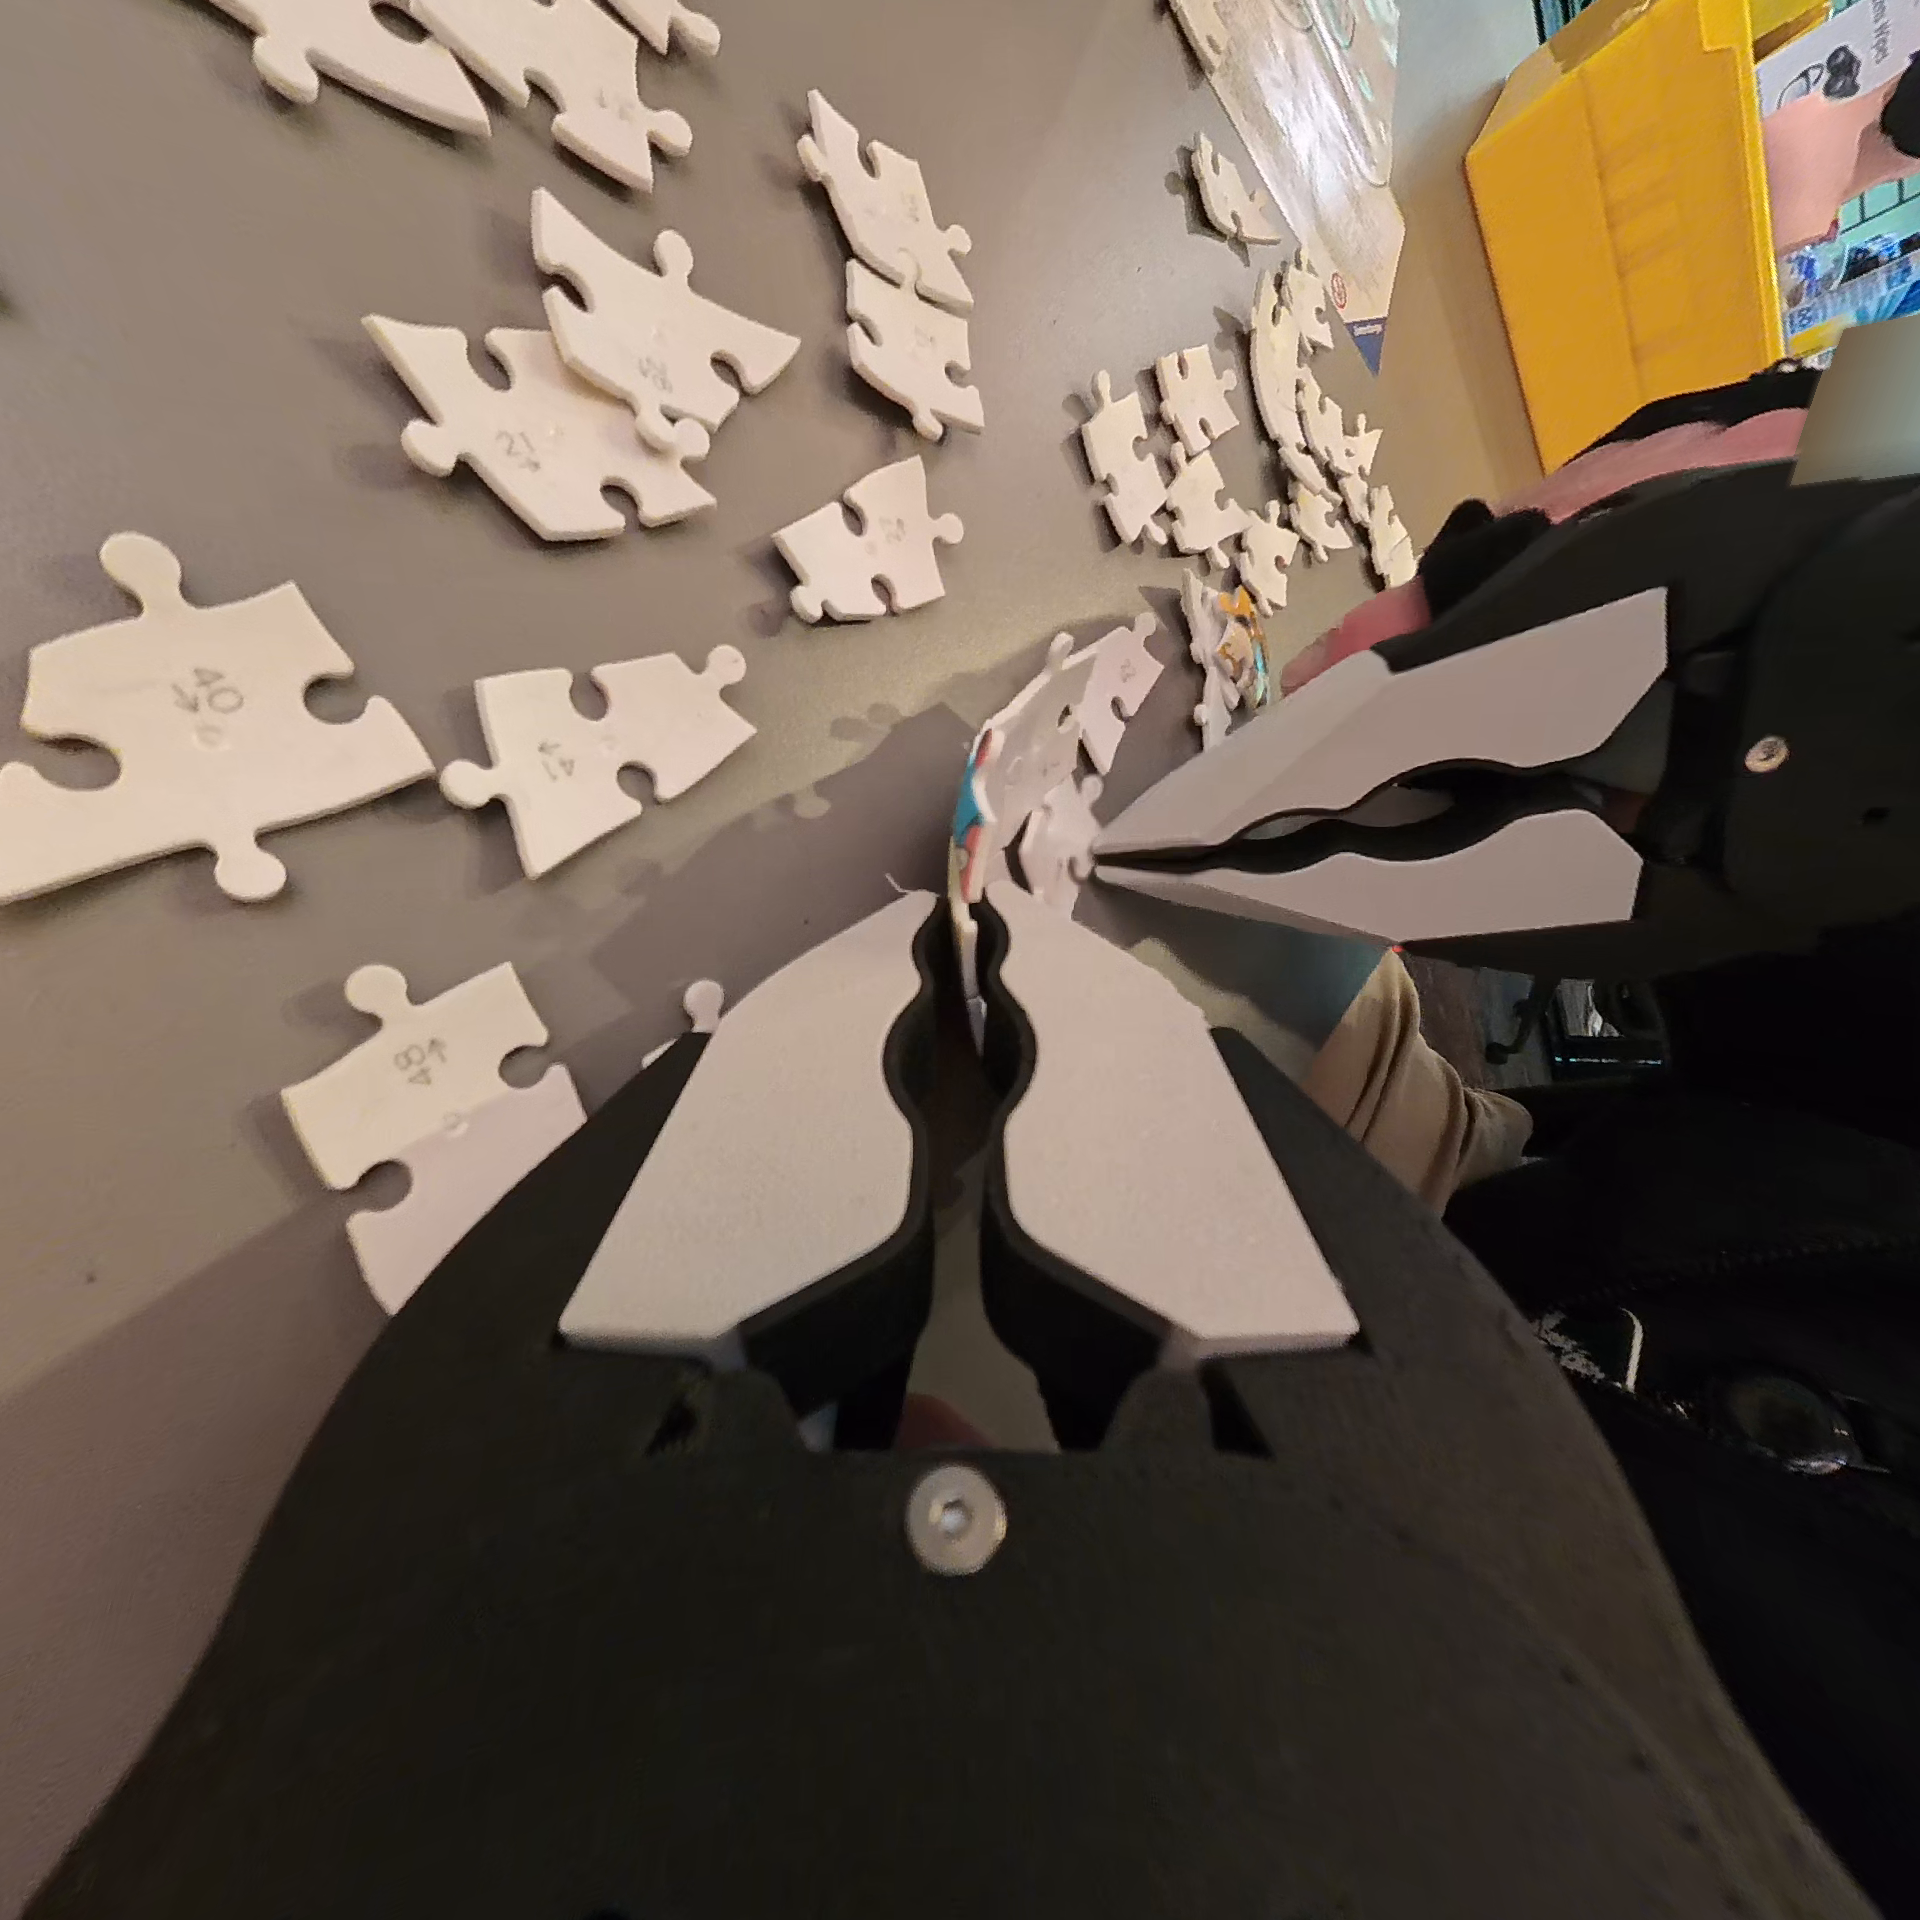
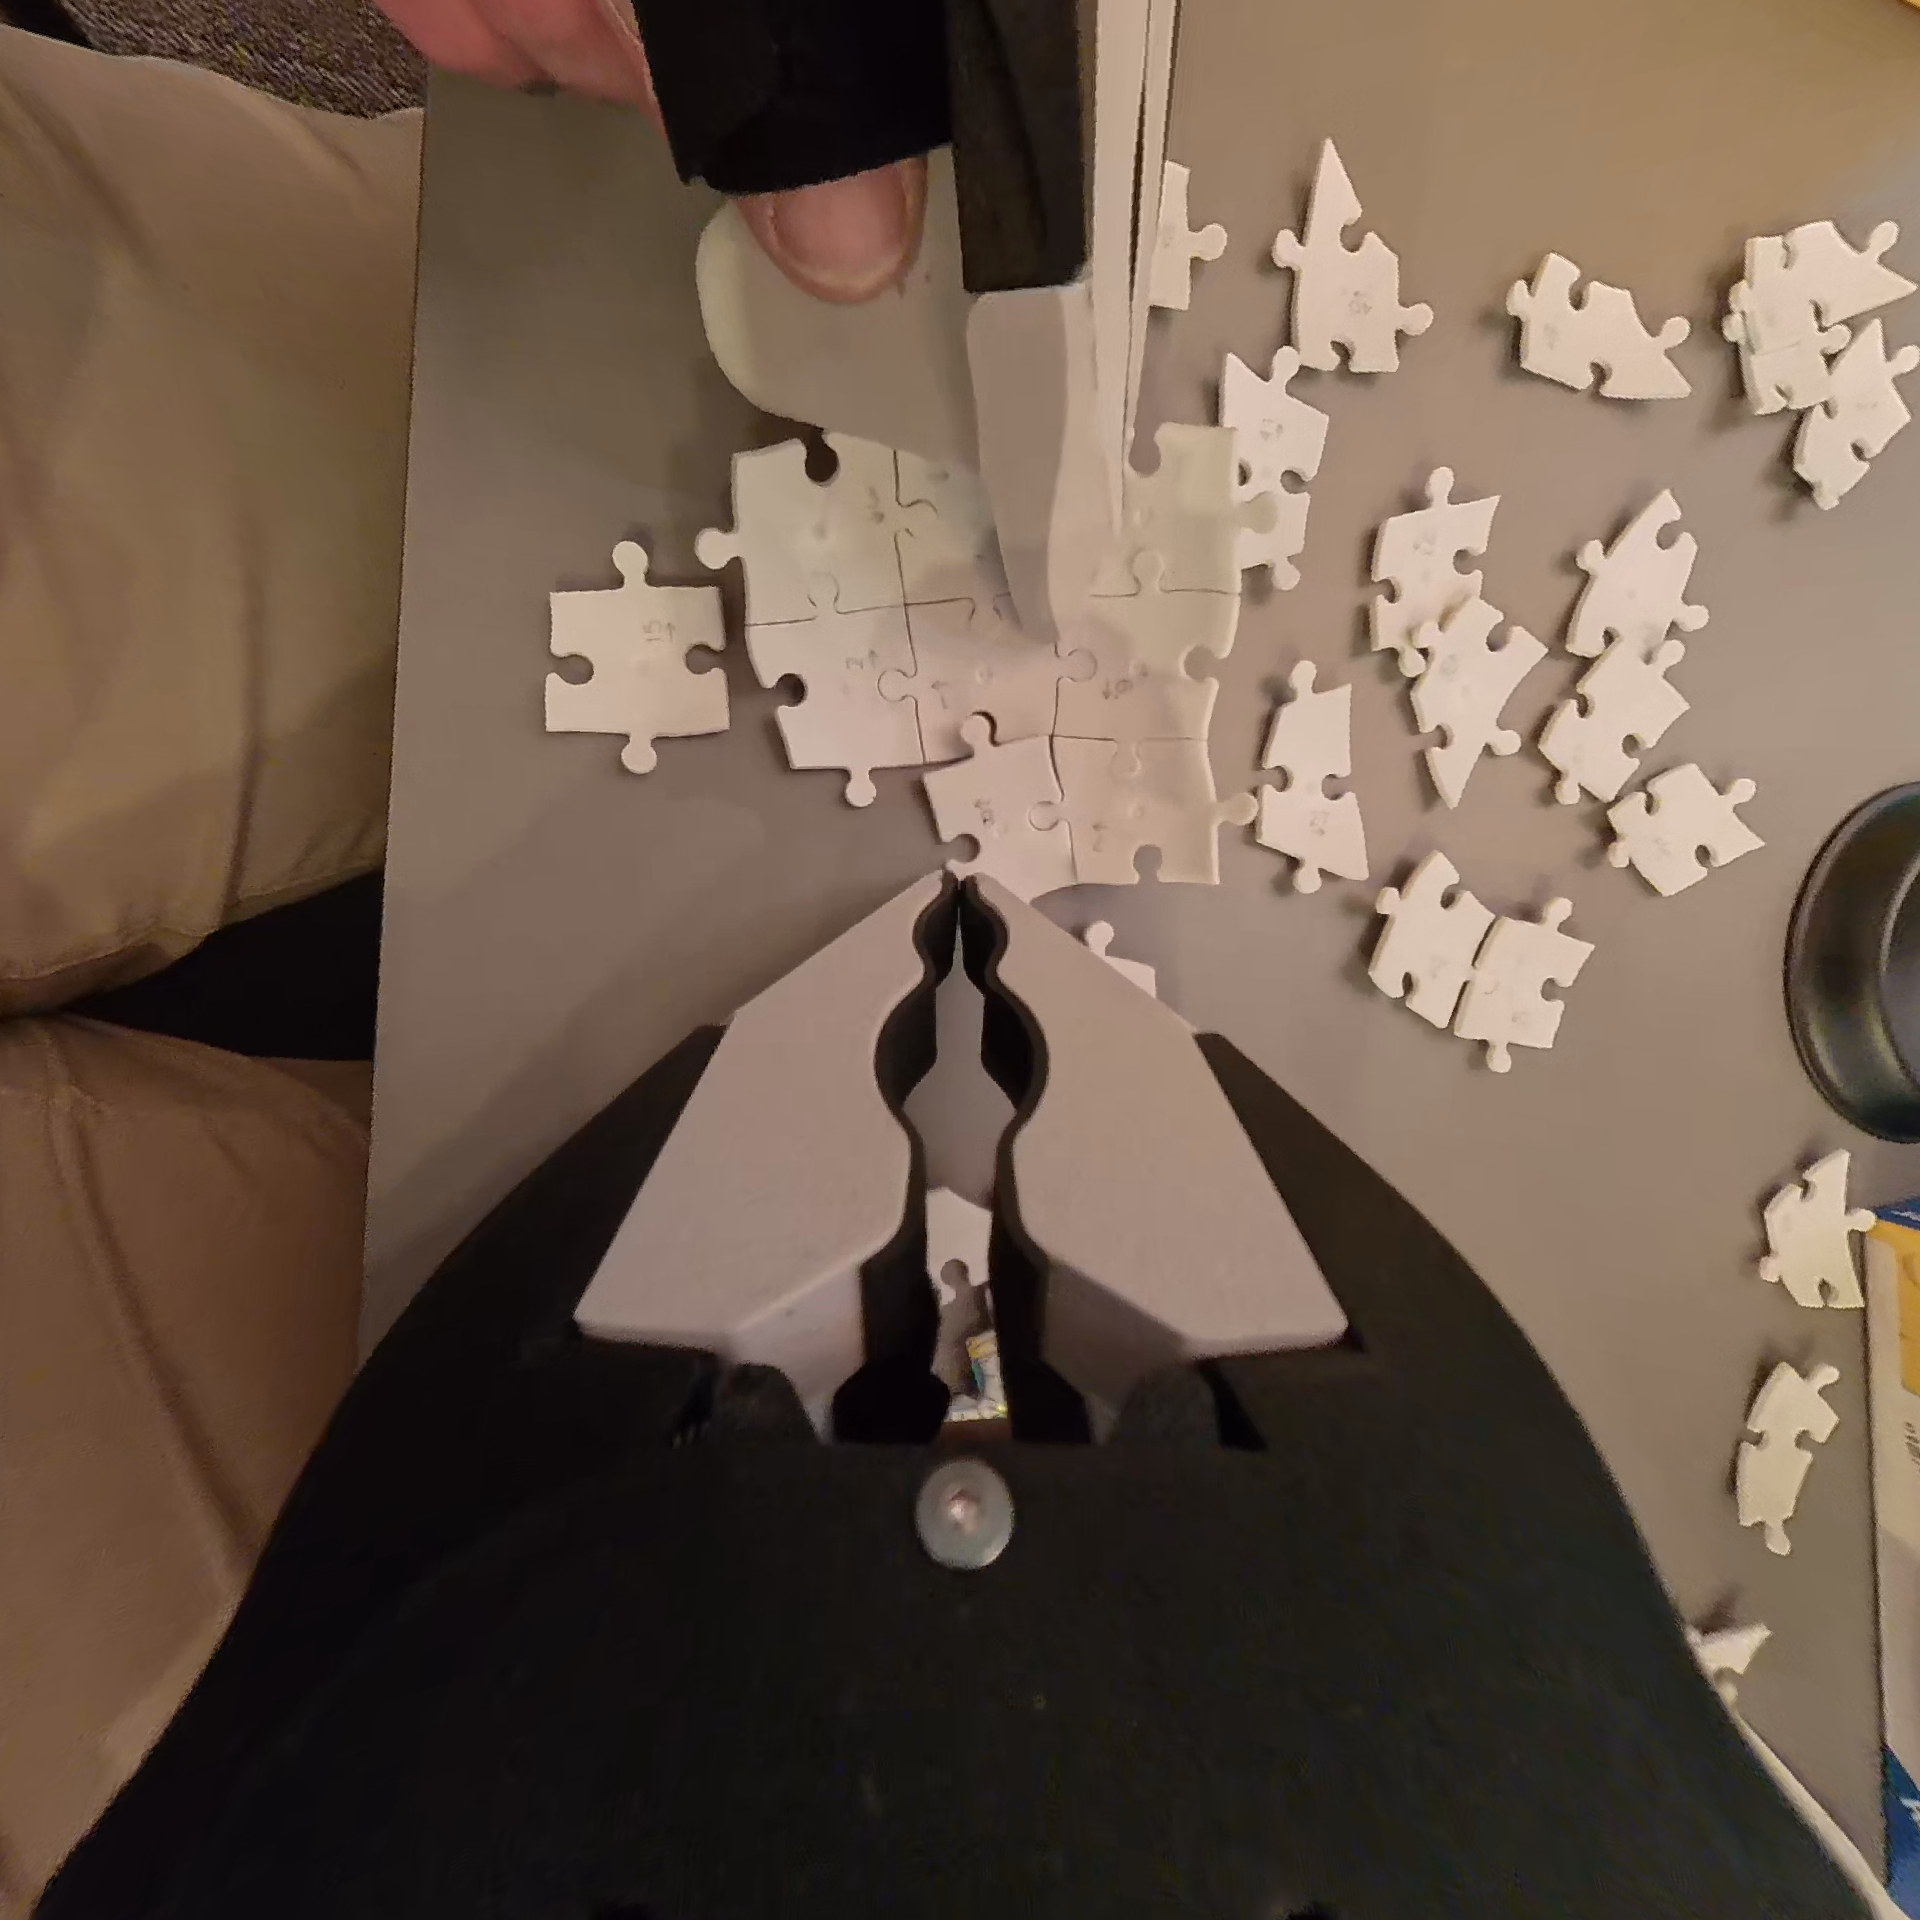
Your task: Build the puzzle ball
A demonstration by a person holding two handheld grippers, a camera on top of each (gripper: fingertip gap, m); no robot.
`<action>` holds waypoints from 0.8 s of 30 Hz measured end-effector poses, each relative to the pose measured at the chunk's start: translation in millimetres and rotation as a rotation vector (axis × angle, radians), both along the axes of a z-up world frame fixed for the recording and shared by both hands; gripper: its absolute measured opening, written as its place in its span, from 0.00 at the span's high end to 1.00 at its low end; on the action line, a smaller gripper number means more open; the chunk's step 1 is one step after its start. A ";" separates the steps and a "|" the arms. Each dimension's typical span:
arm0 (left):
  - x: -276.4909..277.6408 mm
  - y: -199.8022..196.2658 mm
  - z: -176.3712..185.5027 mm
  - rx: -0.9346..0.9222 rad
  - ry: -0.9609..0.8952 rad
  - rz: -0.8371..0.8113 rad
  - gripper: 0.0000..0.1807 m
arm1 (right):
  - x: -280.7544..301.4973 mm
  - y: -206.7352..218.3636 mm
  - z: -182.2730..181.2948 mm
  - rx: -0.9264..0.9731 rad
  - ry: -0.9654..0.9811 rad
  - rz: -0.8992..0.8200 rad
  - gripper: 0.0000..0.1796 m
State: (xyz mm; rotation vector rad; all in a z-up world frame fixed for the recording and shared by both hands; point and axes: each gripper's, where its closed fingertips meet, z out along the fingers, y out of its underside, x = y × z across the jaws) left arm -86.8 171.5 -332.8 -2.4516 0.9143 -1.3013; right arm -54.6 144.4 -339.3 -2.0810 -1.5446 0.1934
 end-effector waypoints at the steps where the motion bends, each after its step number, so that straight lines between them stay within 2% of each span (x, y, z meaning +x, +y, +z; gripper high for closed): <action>1: 0.1 0.0 0.0 0.001 0.000 0.000 0.98 | -1.0 -0.9 1.2 -0.005 0.013 0.003 1.00; 8: 0.2 0.1 0.0 0.001 0.000 0.001 0.98 | -10.5 5.4 19.4 0.019 0.135 -0.020 1.00; 24: 2.0 -1.3 -0.4 0.001 0.003 0.003 0.98 | -18.5 13.4 3.6 -0.007 0.137 -0.061 1.00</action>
